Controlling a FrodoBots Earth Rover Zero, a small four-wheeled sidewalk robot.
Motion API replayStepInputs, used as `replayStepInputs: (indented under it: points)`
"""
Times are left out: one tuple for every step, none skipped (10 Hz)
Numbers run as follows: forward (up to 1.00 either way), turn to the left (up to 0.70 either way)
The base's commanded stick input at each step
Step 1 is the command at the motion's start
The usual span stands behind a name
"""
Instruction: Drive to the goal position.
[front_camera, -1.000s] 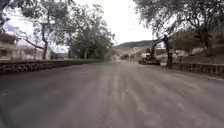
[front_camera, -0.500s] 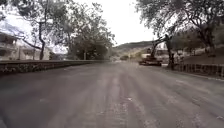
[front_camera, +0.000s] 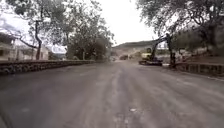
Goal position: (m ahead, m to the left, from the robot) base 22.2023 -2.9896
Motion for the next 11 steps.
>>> replayStepInputs:
  points:
    - [0.70,0.00]
    - [0.70,0.00]
    - [0.70,0.00]
    - [0.70,0.00]
    - [0.70,0.00]
    - [0.70,0.00]
    - [0.70,0.00]
    - [0.70,0.00]
    - [0.70,0.00]
    - [0.70,0.00]
    - [0.70,0.00]
